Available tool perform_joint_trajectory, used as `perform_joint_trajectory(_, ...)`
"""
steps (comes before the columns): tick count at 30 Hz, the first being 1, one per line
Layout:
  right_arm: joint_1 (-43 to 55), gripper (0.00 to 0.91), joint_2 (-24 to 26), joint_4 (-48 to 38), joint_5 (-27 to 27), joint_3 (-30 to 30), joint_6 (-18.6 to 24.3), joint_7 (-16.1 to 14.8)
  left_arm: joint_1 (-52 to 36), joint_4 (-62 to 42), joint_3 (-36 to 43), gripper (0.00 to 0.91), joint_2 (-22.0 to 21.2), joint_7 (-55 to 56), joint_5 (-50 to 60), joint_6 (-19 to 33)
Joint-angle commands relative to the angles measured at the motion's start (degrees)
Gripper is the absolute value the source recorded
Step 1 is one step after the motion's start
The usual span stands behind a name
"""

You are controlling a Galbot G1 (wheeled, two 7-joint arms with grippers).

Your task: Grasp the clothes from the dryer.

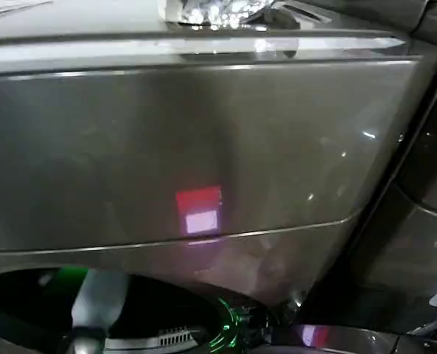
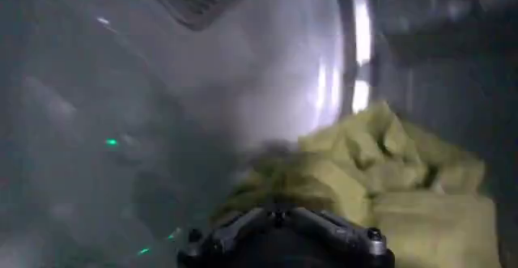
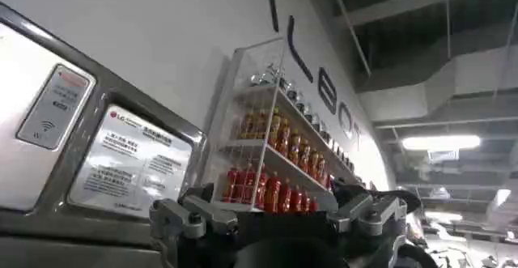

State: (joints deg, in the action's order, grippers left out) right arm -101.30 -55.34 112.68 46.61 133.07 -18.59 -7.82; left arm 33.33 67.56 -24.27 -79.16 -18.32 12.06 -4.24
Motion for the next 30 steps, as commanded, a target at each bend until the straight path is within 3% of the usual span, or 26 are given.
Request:
perform_joint_trajectory(1,0.43,0.907,0.19,0.13,-0.06,-1.16,2.34,0.68,8.35,9.91,-3.92,0.000,-1.80,16.32,-14.38,6.89)
perform_joint_trajectory(9,0.85,0.907,0.56,-0.18,0.11,-0.94,4.15,0.30,14.74,13.65,-8.66,0.000,-5.83,23.34,-14.74,10.86)
perform_joint_trajectory(30,0.55,0.907,1.02,-1.18,1.59,0.74,5.37,0.48,11.46,12.01,-7.62,0.000,-5.39,20.49,-14.46,10.95)
